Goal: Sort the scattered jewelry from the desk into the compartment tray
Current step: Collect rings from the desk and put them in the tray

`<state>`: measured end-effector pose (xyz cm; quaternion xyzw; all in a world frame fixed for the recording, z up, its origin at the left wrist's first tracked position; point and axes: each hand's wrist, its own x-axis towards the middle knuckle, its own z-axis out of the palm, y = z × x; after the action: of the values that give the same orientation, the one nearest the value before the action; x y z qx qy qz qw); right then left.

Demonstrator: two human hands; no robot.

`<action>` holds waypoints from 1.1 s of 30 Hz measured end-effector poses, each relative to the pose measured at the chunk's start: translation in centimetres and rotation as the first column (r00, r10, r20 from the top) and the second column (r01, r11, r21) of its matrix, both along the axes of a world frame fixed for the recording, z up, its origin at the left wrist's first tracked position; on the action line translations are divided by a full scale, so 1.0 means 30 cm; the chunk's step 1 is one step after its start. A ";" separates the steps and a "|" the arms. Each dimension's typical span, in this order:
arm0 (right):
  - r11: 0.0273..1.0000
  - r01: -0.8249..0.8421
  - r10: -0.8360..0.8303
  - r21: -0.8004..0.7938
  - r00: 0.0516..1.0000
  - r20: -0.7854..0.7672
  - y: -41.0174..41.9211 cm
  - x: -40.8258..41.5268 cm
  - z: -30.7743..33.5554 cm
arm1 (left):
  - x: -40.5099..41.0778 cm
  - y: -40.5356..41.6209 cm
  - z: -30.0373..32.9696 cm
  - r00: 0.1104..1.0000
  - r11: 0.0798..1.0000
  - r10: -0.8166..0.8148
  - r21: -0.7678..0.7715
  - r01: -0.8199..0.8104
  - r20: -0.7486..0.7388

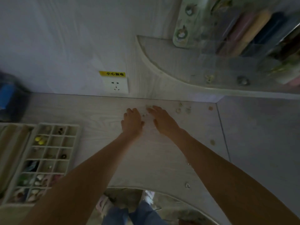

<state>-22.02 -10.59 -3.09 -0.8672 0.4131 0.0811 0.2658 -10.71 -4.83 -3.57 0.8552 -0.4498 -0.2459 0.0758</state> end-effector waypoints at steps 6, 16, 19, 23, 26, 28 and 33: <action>0.988 0.031 -0.015 -0.153 0.994 0.107 -0.001 0.027 -0.052 | -0.039 0.002 -0.026 0.996 0.996 0.094 0.001 -0.094 0.007; 0.970 -0.152 0.139 -0.190 0.987 -0.079 0.047 0.092 -0.035 | 0.024 0.140 0.046 0.990 0.993 0.075 -0.078 -0.085 -0.121; 0.985 -0.132 0.134 -0.115 0.991 0.006 0.095 0.136 -0.007 | 0.075 0.211 0.080 0.991 0.987 0.076 -0.130 -0.090 -0.111; 0.994 -0.038 0.007 0.107 0.962 0.272 0.170 0.237 0.053 | 0.190 0.330 0.117 0.988 0.960 0.132 -0.237 -0.148 -0.083; 0.959 -0.051 -0.049 0.278 0.938 0.344 0.240 0.327 0.102 | 0.287 0.435 0.143 0.988 0.952 0.143 -0.265 -0.152 -0.054; 0.907 -0.058 -0.119 0.418 0.915 0.385 0.290 0.383 0.124 | 0.350 0.504 0.161 0.986 0.949 0.143 -0.271 -0.160 -0.081; 0.864 -0.110 -0.132 0.492 0.892 0.432 0.413 0.530 0.145 | 0.539 0.651 0.193 0.983 0.950 0.102 -0.277 -0.142 -0.154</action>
<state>-6.11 1.79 1.27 -0.7597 0.3093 -0.0190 0.5717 5.47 14.70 2.22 0.8425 -0.4204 -0.2314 0.2448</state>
